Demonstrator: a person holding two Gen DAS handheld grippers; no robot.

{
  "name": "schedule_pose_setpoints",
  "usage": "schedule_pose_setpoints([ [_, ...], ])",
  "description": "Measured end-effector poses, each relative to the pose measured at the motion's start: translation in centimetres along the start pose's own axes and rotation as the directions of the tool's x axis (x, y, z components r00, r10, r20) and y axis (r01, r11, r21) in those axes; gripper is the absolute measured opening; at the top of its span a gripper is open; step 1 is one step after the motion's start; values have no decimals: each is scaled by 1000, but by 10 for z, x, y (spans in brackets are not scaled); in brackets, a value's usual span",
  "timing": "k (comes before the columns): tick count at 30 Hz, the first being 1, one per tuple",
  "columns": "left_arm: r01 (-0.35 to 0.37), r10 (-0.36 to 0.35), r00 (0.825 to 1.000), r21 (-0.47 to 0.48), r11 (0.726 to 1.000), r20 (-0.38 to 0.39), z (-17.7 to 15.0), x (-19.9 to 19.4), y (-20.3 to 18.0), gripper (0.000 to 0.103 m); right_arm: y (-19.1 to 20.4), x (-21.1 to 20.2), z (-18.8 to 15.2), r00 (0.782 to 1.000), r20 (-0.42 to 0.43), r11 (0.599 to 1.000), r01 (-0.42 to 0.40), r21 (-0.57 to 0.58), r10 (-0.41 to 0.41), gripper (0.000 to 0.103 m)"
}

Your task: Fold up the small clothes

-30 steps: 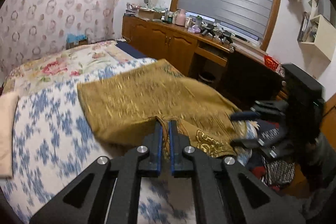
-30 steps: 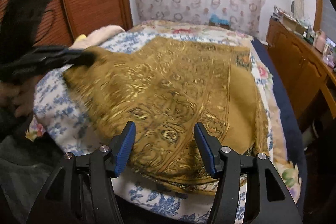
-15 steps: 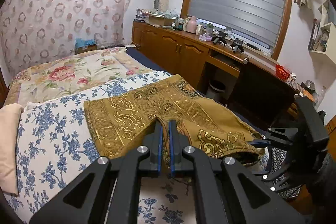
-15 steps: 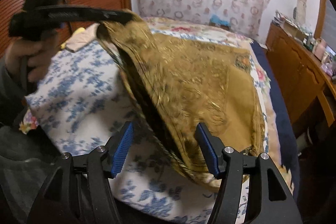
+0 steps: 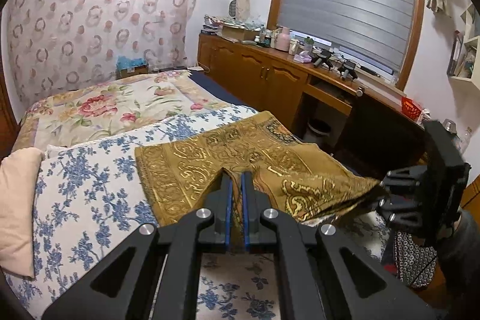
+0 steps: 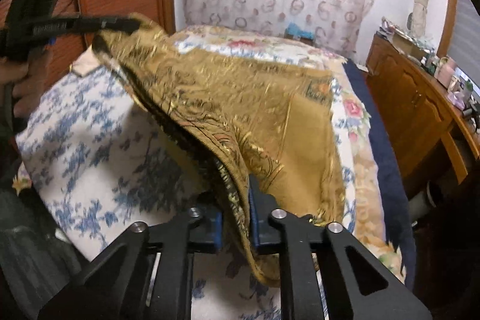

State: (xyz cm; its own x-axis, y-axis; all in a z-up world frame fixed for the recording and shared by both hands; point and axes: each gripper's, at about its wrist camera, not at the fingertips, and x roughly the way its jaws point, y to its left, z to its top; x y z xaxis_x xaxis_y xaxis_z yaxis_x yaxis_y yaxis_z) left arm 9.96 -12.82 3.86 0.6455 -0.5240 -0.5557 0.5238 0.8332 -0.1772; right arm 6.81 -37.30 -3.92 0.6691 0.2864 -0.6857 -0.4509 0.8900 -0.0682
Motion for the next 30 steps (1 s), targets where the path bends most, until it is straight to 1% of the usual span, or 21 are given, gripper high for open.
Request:
schedule_pose_setpoints([
  [6, -18, 18, 1000, -32, 999, 15, 10, -2, 22, 3, -13, -4, 47, 994, 108, 999, 34, -10, -32, 7],
  [9, -31, 32, 999, -54, 998, 9, 14, 3, 34, 4, -19, 6, 71, 989, 140, 998, 48, -34, -43, 6],
  [13, -41, 40, 999, -81, 996, -20, 19, 16, 48, 5, -24, 28, 99, 987, 153, 996, 48, -69, -36, 5],
  [15, -43, 39, 998, -82, 996, -38, 22, 23, 54, 7, -29, 41, 108, 988, 150, 996, 39, -78, -27, 5],
  [18, -45, 40, 997, -75, 996, -67, 26, 32, 62, 13, -37, 64, 116, 992, 127, 997, 18, -73, -8, 5],
  [19, -51, 46, 996, -73, 996, -75, 27, 35, 64, 24, -40, 71, 117, 993, 118, 997, 12, -73, -3, 5],
  [20, -76, 71, 994, -70, 995, -77, 28, 37, 68, 39, -44, 81, 119, 994, 105, 997, 5, -74, 3, 5],
  [21, -86, 81, 994, -70, 994, -72, 28, 37, 71, 41, -46, 88, 120, 996, 93, 997, 2, -78, 5, 5],
  [23, -81, 75, 994, -81, 993, -79, 26, 38, 80, 44, -50, 100, 123, 997, 75, 997, -4, -83, 10, 5],
  [28, -107, 93, 985, -87, 991, -145, 18, 53, 103, 45, -62, 130, 128, 999, 30, 996, -30, -83, 32, 5],
  [30, -102, 85, 982, -93, 990, -171, 16, 63, 110, 45, -66, 139, 132, 999, 18, 996, -40, -79, 42, 5],
])
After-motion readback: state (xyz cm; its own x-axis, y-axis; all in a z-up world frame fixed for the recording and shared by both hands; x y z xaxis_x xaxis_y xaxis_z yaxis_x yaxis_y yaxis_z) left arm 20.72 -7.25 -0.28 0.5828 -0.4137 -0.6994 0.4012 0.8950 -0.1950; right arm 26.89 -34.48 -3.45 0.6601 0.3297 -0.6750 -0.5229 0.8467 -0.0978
